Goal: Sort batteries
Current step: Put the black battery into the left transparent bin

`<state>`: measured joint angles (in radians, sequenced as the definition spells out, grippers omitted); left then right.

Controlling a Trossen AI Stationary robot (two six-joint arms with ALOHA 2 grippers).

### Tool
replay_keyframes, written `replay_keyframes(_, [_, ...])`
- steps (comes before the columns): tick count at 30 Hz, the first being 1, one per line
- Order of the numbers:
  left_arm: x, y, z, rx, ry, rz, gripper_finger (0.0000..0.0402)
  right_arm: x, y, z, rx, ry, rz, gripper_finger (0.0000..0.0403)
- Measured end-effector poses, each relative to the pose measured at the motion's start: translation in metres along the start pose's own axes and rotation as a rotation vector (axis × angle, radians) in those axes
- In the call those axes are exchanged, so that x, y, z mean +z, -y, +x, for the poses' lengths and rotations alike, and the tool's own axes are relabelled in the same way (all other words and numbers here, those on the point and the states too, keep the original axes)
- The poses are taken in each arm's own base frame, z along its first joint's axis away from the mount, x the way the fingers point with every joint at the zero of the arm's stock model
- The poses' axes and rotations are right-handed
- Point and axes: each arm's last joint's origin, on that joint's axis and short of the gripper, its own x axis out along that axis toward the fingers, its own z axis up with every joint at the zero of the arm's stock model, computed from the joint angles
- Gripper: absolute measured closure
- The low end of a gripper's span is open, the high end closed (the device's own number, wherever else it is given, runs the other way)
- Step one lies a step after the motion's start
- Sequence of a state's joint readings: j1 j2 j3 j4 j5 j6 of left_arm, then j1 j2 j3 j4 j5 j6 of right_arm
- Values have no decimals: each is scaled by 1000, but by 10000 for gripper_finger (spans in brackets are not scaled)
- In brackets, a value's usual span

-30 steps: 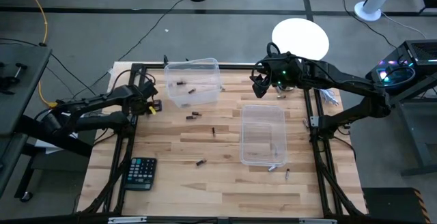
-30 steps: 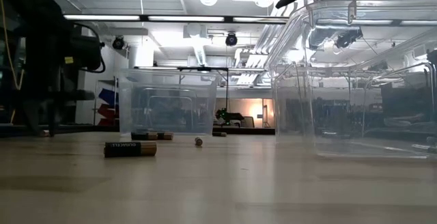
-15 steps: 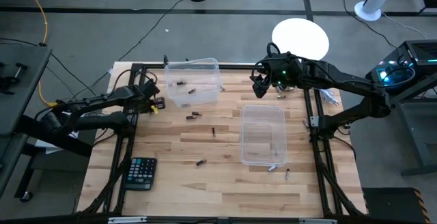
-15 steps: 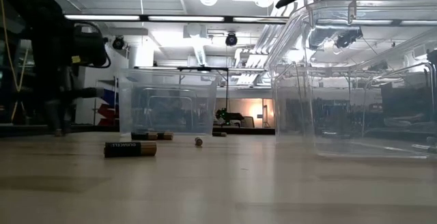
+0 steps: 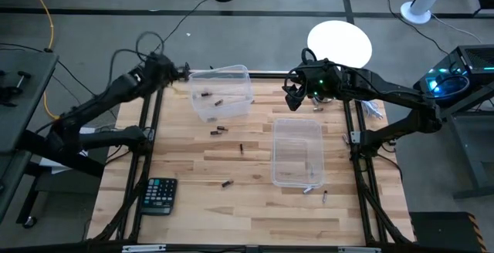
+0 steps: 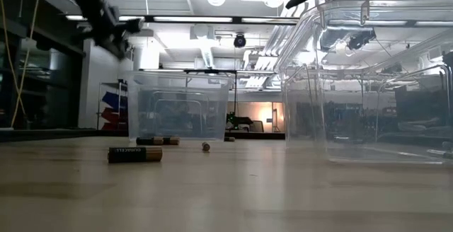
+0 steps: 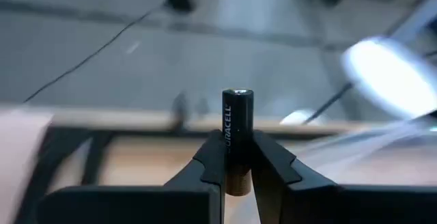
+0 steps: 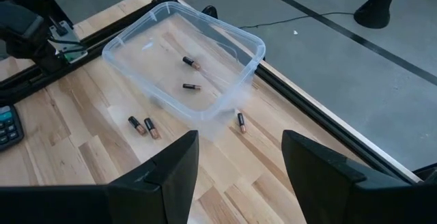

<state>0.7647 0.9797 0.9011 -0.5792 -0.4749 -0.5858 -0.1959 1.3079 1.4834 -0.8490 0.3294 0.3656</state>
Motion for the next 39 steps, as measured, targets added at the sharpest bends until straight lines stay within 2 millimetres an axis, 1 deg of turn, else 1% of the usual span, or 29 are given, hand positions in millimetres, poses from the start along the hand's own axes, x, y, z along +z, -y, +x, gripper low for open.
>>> replay_keyframes(2, [10,12,-1,-135,27,25,371,0,0,0,0,0,0,197])
replay_keyframes(4, [8,25,3,-262,-18,76,371,0,0,0,0,0,0,197])
replay_keyframes(6, [-3,39,10,-355,-103,133,364,0,0,0,-1,0,0,197])
replay_keyframes(9, [-23,62,17,-458,-209,205,340,0,0,0,-2,1,0,197])
replay_keyframes(11, [-35,76,18,-507,-244,277,321,0,0,0,-3,1,0,197])
replay_keyframes(13, [-43,86,14,-547,-252,341,303,0,0,0,-4,1,0,197])
replay_keyframes(15, [-40,94,5,-585,-238,374,285,0,0,0,-4,1,3,197])
replay_keyframes(17, [-33,101,-9,-629,-210,406,269,0,0,0,-4,1,19,197])
replay_keyframes(20, [-24,106,-38,-723,-225,477,245,0,0,0,-4,1,23,197])
replay_keyframes(22, [-25,109,-61,-825,-256,562,233,0,0,0,-4,1,31,197])
replay_keyframes(23, [-32,109,-71,-869,-279,634,229,0,0,0,-4,1,38,197])
replay_keyframes(25, [-53,107,-87,-901,-348,821,223,0,0,0,-4,1,42,197])
replay_keyframes(27, [-78,108,-95,-878,-391,1004,221,0,0,0,-4,1,42,197])
replay_keyframes(29, [-105,111,-96,-857,-402,1119,220,0,0,0,-4,1,49,197])
replay_keyframes(32, [-147,122,-92,-899,-417,1234,220,0,0,0,-4,1,57,197])
replay_keyframes(33, [-162,124,-88,-881,-426,1288,220,0,0,0,-4,1,57,197])
replay_keyframes(35, [-184,127,-78,-766,-430,1386,220,0,0,0,-5,0,63,197])
replay_keyframes(37, [-199,130,-65,-638,-407,1438,220,0,0,0,-5,-2,63,197])
replay_keyframes(39, [-212,132,-51,-556,-421,1471,220,0,0,0,-6,-2,62,197])
